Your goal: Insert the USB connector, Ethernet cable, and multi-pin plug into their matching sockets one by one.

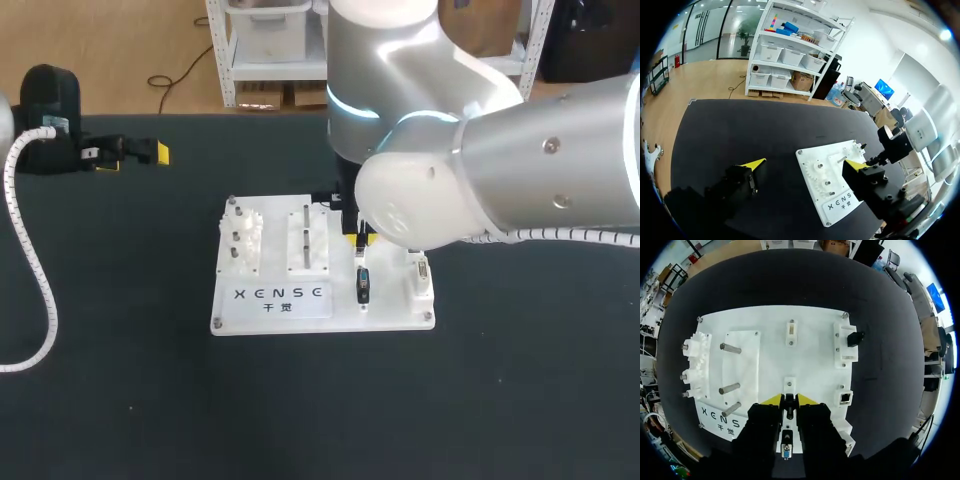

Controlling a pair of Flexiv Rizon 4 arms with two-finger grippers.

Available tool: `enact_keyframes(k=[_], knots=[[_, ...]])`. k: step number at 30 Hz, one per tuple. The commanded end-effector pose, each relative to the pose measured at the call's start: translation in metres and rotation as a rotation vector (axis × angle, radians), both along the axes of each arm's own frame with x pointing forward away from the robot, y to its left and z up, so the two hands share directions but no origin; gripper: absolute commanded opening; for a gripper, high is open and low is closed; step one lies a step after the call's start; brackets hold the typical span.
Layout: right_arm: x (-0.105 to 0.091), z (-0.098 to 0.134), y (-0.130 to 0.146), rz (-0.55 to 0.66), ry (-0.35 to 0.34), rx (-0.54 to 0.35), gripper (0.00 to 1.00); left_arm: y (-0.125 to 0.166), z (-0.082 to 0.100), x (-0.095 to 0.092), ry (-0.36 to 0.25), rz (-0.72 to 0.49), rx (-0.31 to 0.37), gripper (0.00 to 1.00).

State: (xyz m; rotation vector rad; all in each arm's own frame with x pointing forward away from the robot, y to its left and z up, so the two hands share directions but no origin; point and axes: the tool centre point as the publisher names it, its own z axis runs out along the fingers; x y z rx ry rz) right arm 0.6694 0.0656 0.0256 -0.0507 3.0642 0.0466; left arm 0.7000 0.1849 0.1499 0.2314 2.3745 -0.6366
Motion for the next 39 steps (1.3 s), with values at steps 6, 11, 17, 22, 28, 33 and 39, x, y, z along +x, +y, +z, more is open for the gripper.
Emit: enact_keyframes(k=[6, 11, 17, 22, 28, 33, 39], knots=[[-0.002, 0.032, -0.018, -0.029, -0.05, 0.049, 0.0, 0.0, 0.0, 0.0, 0.0, 0.0, 0.0, 1.0], [-0.001, 0.038, -0.035, -0.038, -0.064, 0.05, 0.0, 0.0, 0.0, 0.0, 0.0, 0.0, 0.0, 1.0], [-0.004, 0.032, -0.058, -0.07, -0.053, 0.024, 0.0, 0.0, 0.0, 0.0, 0.0, 0.0, 0.0, 1.0], [-0.006, 0.025, -0.069, -0.081, -0.042, 0.014, 0.0, 0.0, 0.0, 0.0, 0.0, 0.0, 0.0, 1.0], [-0.007, 0.019, -0.076, -0.092, -0.032, -0.004, 0.0, 0.0, 0.0, 0.0, 0.0, 0.0, 0.0, 1.0], [-0.006, 0.014, -0.081, -0.1, -0.027, -0.011, 0.0, 0.0, 0.0, 0.0, 0.0, 0.0, 0.0, 1.0], [-0.004, 0.009, -0.081, -0.105, -0.02, -0.015, 0.0, 0.0, 0.0, 0.0, 0.0, 0.0, 0.0, 1.0]])
